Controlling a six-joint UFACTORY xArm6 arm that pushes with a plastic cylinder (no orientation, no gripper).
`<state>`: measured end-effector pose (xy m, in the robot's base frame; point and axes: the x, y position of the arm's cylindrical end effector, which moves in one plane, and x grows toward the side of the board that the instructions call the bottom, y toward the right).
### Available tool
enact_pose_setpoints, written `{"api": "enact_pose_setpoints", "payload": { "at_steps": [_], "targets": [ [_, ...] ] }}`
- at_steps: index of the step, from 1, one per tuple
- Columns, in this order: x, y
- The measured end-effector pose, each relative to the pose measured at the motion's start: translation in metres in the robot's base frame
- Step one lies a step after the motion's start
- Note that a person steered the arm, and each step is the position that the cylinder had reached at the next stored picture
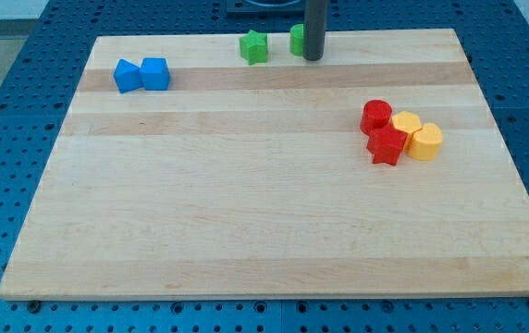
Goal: Push the blue blocks towards the green blocks
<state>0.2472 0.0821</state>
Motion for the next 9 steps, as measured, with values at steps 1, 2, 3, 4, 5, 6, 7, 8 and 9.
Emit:
{"api": "enact_pose_setpoints", "payload": {
  "at_steps": [1, 2, 3, 4, 5, 6, 7, 8, 9],
  "targets": [
    [-0.016, 0.068],
    [-0.056, 0.029],
    [-0.03, -0.012],
    [-0.027, -0.066],
    [0.0, -0.045],
    [0.089, -0.135],
    [0.095, -0.269],
    [0.094, -0.344],
    [0.077, -0.386]
  ]
}}
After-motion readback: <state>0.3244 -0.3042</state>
